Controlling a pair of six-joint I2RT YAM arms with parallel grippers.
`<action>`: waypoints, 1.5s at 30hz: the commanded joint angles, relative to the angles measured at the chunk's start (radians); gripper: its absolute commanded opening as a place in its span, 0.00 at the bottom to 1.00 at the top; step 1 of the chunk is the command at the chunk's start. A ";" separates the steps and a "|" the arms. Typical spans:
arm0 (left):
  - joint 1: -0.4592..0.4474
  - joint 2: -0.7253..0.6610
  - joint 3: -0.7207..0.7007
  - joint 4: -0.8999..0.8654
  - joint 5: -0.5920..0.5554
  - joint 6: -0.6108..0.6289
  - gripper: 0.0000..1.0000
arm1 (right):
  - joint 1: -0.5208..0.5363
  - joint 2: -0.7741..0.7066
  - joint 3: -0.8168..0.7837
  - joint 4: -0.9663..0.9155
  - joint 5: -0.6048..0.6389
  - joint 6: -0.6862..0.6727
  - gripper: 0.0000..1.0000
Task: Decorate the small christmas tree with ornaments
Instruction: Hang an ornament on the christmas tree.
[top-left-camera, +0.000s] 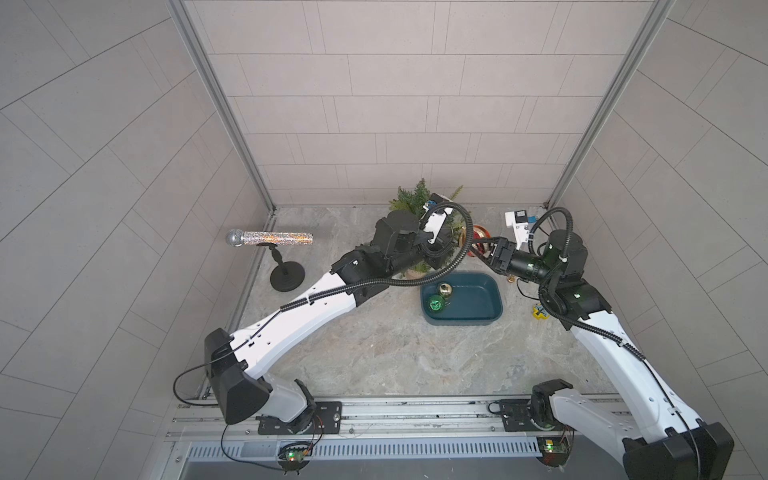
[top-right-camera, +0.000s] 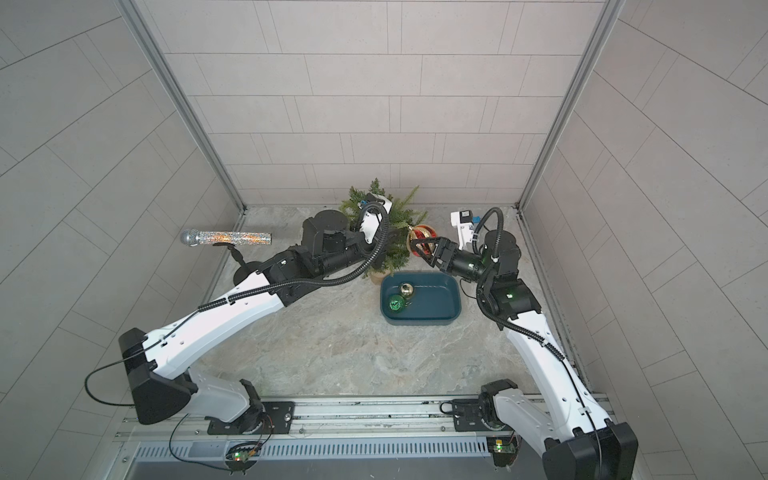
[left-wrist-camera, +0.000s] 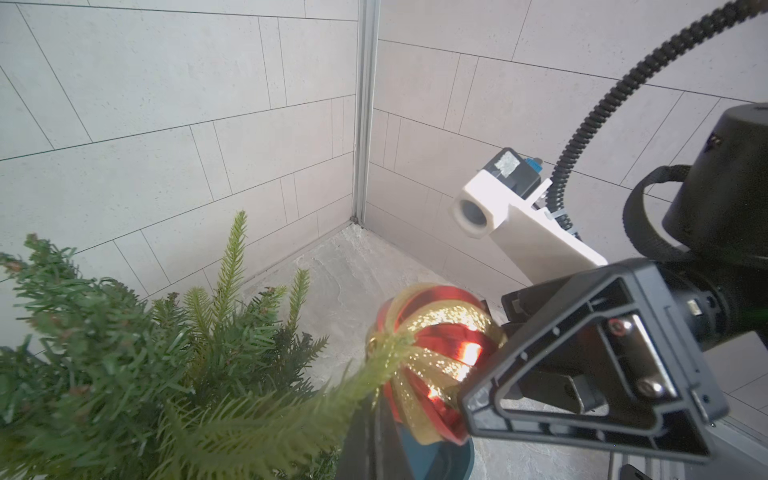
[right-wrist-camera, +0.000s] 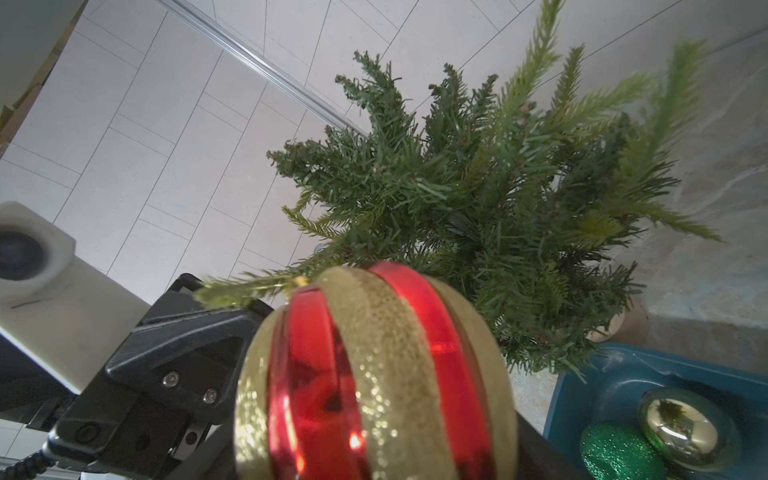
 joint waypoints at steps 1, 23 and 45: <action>0.008 -0.005 0.031 0.004 -0.015 -0.006 0.00 | -0.002 -0.032 -0.005 -0.005 0.001 -0.005 0.87; 0.007 -0.084 -0.068 0.024 -0.015 -0.041 0.33 | -0.032 -0.082 0.019 -0.113 0.049 -0.062 0.82; 0.007 -0.350 -0.368 0.009 -0.004 -0.191 0.54 | -0.045 -0.134 -0.094 -0.545 0.358 -0.339 0.75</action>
